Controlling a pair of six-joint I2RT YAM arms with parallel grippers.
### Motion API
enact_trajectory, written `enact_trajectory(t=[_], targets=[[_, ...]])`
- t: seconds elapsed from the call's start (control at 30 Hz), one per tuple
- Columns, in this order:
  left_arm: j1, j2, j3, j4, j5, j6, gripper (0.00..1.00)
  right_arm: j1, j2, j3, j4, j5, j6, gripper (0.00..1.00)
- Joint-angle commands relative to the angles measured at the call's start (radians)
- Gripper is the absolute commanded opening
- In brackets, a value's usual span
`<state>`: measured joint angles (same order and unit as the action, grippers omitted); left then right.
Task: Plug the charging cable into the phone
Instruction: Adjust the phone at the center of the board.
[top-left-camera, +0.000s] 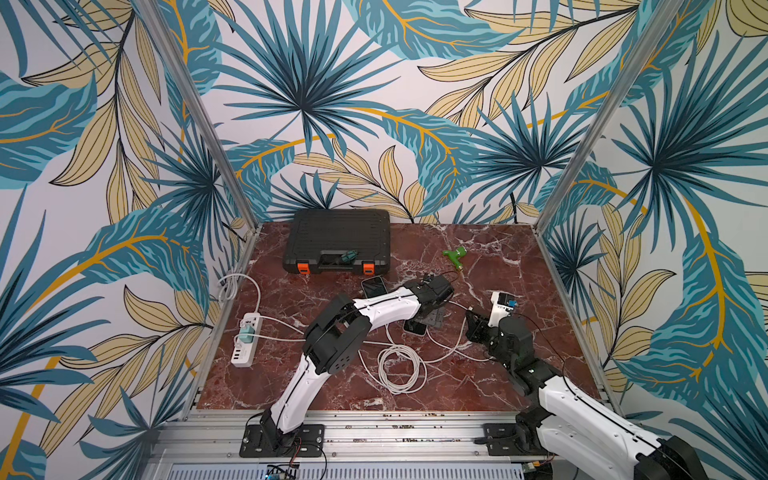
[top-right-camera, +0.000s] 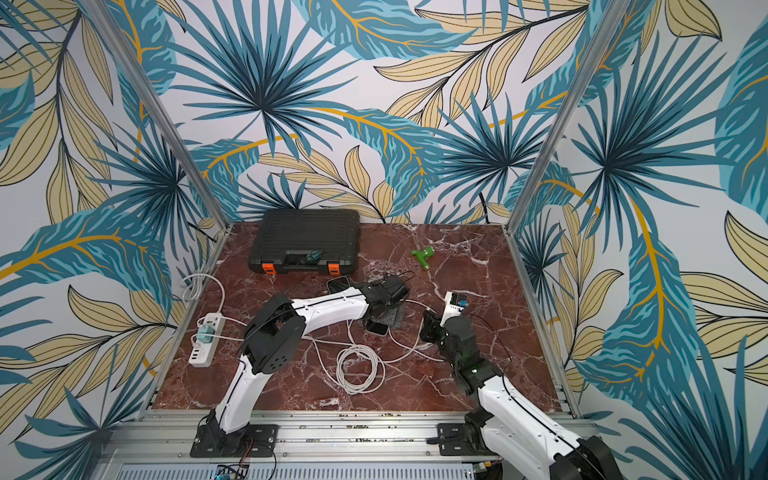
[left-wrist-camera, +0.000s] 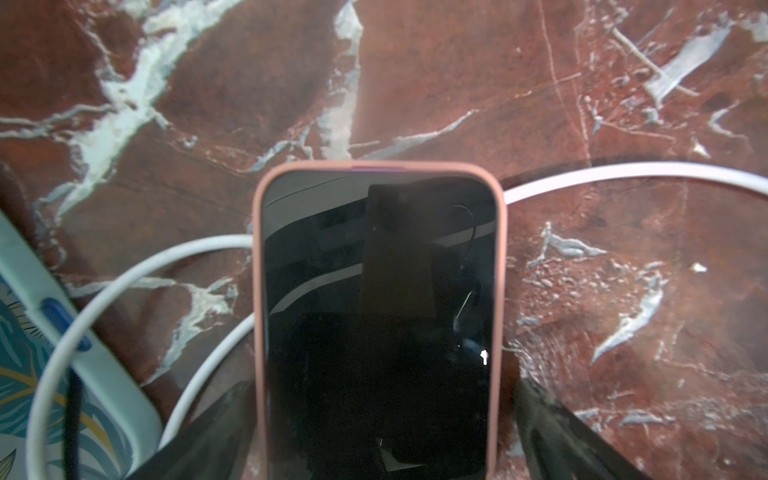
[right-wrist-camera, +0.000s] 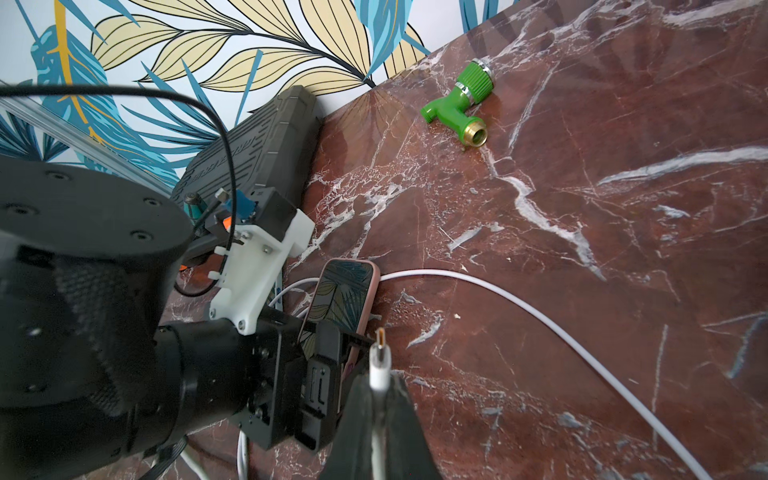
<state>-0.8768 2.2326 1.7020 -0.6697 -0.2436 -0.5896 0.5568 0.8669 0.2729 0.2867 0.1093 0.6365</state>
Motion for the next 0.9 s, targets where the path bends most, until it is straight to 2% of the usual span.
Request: enact_trajectory(t=[0.0, 0.07, 0.3, 0.37, 0.47, 0.63, 0.77, 0.87], targets=[[0.009, 0.030, -0.006, -0.038, -0.021, -0.009, 1.00, -0.002, -0.015, -0.012, -0.012, -0.006, 0.001, 0.00], [0.009, 0.030, -0.013, -0.008, 0.004, 0.004, 0.97, -0.002, -0.017, -0.016, -0.014, -0.008, 0.002, 0.00], [0.015, 0.017, 0.003, 0.029, 0.048, 0.019, 0.65, -0.002, -0.042, -0.018, -0.033, -0.003, 0.000, 0.00], [0.015, 0.003, 0.027, 0.007, 0.026, 0.031, 0.57, -0.001, -0.048, -0.018, -0.039, -0.001, -0.003, 0.00], [0.015, -0.040, 0.066, -0.028, -0.021, 0.054, 0.51, -0.002, -0.049, -0.017, -0.038, -0.006, -0.005, 0.00], [0.015, -0.156, 0.122, -0.036, -0.053, 0.068, 0.48, -0.003, -0.047, -0.013, 0.006, -0.076, -0.060, 0.00], [0.018, -0.278, 0.124, -0.001, -0.066, 0.059, 0.46, -0.002, -0.053, -0.010, 0.087, -0.196, -0.124, 0.00], [0.022, -0.375, 0.082, 0.042, -0.077, 0.023, 0.46, -0.002, -0.034, 0.010, 0.131, -0.337, -0.148, 0.00]])
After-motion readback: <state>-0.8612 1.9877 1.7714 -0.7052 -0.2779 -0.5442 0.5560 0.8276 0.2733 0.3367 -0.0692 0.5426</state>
